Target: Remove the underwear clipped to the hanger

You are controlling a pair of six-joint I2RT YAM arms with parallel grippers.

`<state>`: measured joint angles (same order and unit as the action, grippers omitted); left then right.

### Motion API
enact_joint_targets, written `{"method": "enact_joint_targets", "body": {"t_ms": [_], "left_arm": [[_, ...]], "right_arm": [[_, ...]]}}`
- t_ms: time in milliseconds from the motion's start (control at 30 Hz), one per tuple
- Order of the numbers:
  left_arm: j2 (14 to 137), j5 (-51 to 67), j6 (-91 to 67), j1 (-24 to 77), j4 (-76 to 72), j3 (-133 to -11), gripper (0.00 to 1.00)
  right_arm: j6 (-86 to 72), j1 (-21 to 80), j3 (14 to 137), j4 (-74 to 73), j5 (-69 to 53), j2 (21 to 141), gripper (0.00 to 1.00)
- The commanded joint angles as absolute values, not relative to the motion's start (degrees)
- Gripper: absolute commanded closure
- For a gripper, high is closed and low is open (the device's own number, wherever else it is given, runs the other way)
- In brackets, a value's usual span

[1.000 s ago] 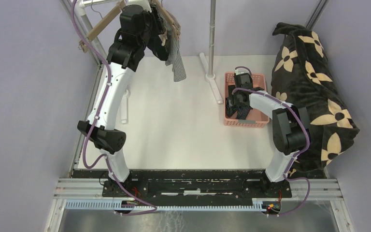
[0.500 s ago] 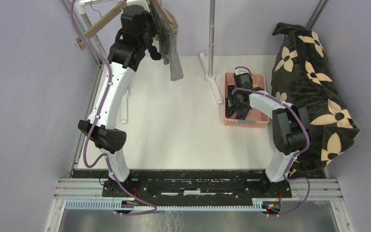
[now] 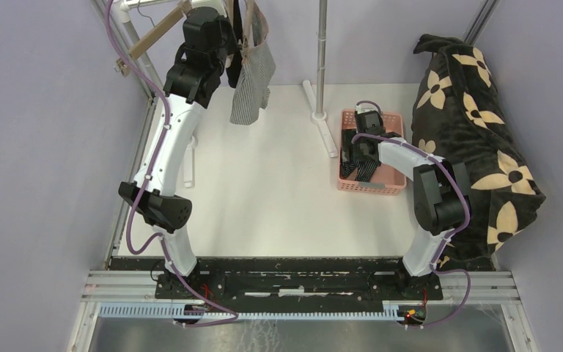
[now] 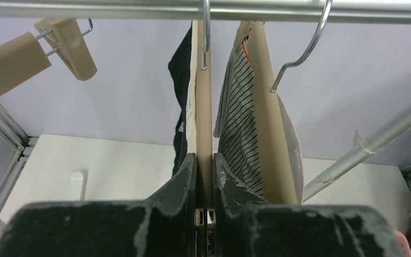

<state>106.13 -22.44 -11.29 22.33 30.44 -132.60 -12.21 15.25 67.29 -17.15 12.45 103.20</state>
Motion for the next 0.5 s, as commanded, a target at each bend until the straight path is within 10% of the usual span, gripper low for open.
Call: {"method": "enact_joint_targets", "body": {"t_ms": [0, 467], "left_arm": [[105.03, -23.06, -7.92, 22.48, 22.77, -133.82, 0.97], [100.11, -24.37, -3.35, 22.55, 18.6, -131.39, 0.97]], "right_arm": [[-13.1, 15.21, 68.08, -14.85, 11.3, 102.18, 0.0], [-11.76, 15.23, 67.72, -13.96, 16.11, 98.71, 0.0]]}}
